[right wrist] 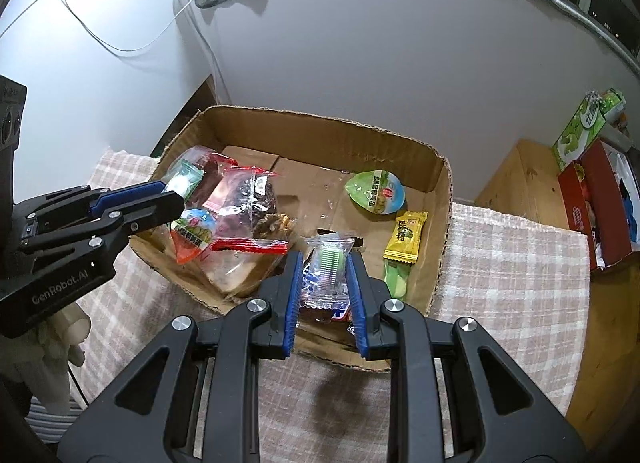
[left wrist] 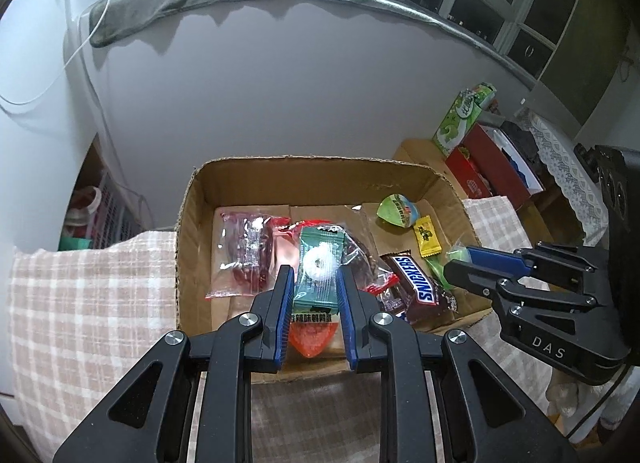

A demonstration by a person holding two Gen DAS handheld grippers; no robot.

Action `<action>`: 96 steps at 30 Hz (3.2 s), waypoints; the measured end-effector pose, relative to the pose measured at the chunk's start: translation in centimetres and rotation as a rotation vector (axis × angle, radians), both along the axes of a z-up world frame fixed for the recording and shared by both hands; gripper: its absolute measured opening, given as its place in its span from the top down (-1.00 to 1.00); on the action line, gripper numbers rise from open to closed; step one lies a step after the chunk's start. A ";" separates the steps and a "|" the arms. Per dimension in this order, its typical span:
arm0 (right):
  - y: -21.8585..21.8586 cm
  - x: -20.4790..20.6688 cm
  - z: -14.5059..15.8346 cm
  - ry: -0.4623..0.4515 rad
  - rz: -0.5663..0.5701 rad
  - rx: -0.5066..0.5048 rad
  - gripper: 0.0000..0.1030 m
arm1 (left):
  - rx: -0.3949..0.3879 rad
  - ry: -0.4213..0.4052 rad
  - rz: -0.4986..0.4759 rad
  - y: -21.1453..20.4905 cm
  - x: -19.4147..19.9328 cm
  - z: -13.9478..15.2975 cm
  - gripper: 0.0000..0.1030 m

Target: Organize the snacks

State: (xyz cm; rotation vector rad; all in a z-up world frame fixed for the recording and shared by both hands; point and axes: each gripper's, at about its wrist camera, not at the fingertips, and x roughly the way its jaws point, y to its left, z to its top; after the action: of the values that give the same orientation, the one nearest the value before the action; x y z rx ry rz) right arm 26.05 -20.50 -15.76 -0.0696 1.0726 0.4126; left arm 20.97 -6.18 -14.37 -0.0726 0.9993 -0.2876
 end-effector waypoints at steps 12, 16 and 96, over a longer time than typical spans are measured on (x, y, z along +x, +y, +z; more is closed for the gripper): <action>-0.3 -0.8 0.7 -0.023 -0.021 0.004 -0.14 | 0.011 0.001 0.020 0.4 -0.5 0.5 0.29; -0.1 -1.7 1.5 -0.029 -0.013 0.006 -0.14 | -0.003 -0.004 0.030 0.6 -1.3 0.9 0.29; -0.8 -14.6 10.3 -0.245 -0.180 -0.020 -0.84 | 0.008 -0.177 0.106 1.4 -14.3 8.9 -0.16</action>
State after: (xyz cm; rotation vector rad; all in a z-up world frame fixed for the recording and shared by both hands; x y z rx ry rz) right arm 11.42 -21.34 -5.41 -0.0397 0.8331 0.2244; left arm 6.65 -4.79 -5.43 -0.0913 0.8175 -0.1892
